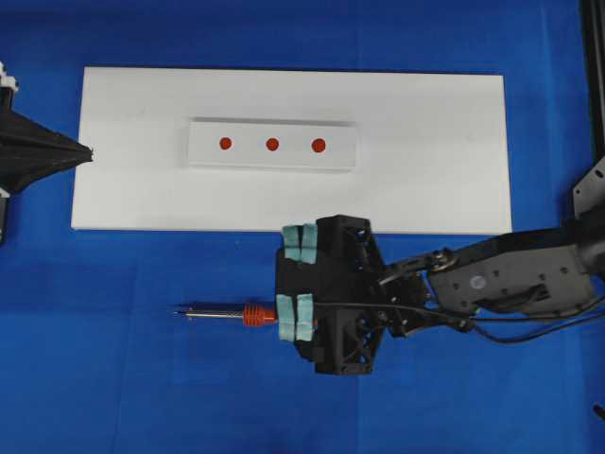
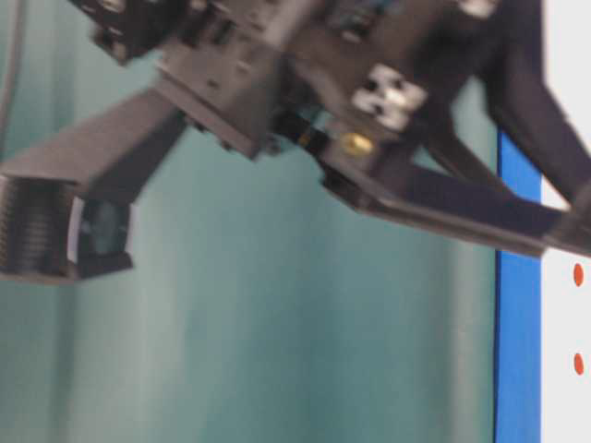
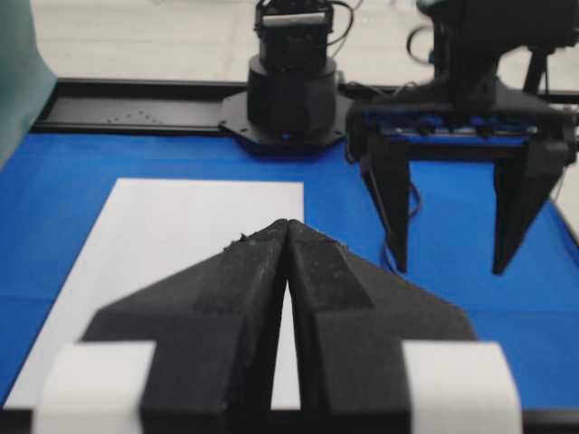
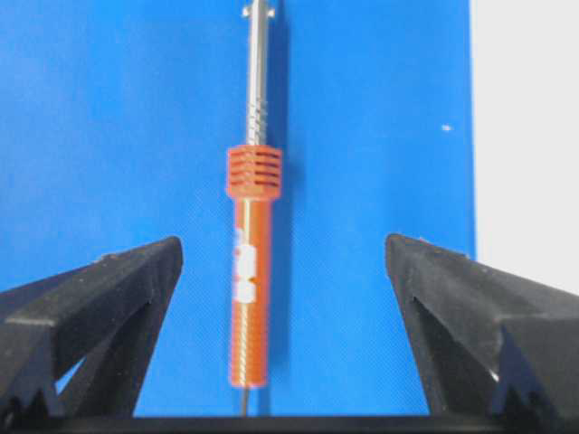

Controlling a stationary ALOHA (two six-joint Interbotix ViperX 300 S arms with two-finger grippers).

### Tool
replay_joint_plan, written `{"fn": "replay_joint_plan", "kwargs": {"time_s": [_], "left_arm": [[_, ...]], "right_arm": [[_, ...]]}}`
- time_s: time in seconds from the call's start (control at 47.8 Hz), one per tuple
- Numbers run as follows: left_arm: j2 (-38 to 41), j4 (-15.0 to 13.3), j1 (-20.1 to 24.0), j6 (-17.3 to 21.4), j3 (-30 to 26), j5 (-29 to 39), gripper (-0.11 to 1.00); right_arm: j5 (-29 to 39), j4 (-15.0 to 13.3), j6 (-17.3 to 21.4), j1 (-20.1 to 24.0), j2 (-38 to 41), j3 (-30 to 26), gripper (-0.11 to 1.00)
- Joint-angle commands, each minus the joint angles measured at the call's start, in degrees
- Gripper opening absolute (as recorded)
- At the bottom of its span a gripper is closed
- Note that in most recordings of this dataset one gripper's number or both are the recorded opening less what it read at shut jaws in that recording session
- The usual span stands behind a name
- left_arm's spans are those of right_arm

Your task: Touch the tip of the soldering iron to the mark.

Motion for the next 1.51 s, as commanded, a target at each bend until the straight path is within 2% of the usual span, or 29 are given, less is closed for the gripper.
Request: {"fn": "replay_joint_plan", "kwargs": {"time_s": [0.0, 0.209, 0.398, 0.544, 0.712, 0.921, 1.13, 1.486], "left_arm": [[0.2, 0.1, -0.1, 0.0, -0.6, -0.3, 0.00], [0.1, 0.1, 0.0, 0.0, -0.6, -0.3, 0.00], [0.2, 0.1, 0.0, 0.0, -0.6, -0.3, 0.00], [0.1, 0.1, 0.0, -0.1, -0.6, -0.3, 0.00], [0.2, 0.1, 0.0, -0.1, -0.6, -0.3, 0.00], [0.2, 0.1, 0.0, 0.0, -0.6, -0.2, 0.00], [0.1, 0.1, 0.0, -0.1, -0.6, -0.2, 0.00], [0.1, 0.1, 0.0, 0.1, -0.7, -0.2, 0.00]], "right_arm": [[0.8, -0.2, -0.4, 0.0, -1.8, -1.1, 0.91], [1.0, -0.4, -2.6, -2.0, -1.9, -1.0, 0.91], [1.0, -0.4, -7.3, -8.4, -3.3, 0.4, 0.91], [0.5, -0.2, -11.7, -15.4, -4.6, 1.7, 0.91], [-0.5, 0.0, -14.3, -21.1, -5.4, 2.6, 0.91], [-1.4, 0.0, -14.9, -22.2, -7.2, 4.4, 0.91], [-3.0, -0.3, -15.6, -22.7, -17.5, 10.9, 0.90], [-9.9, -0.4, -16.6, -24.3, -40.5, 28.2, 0.90]]}}
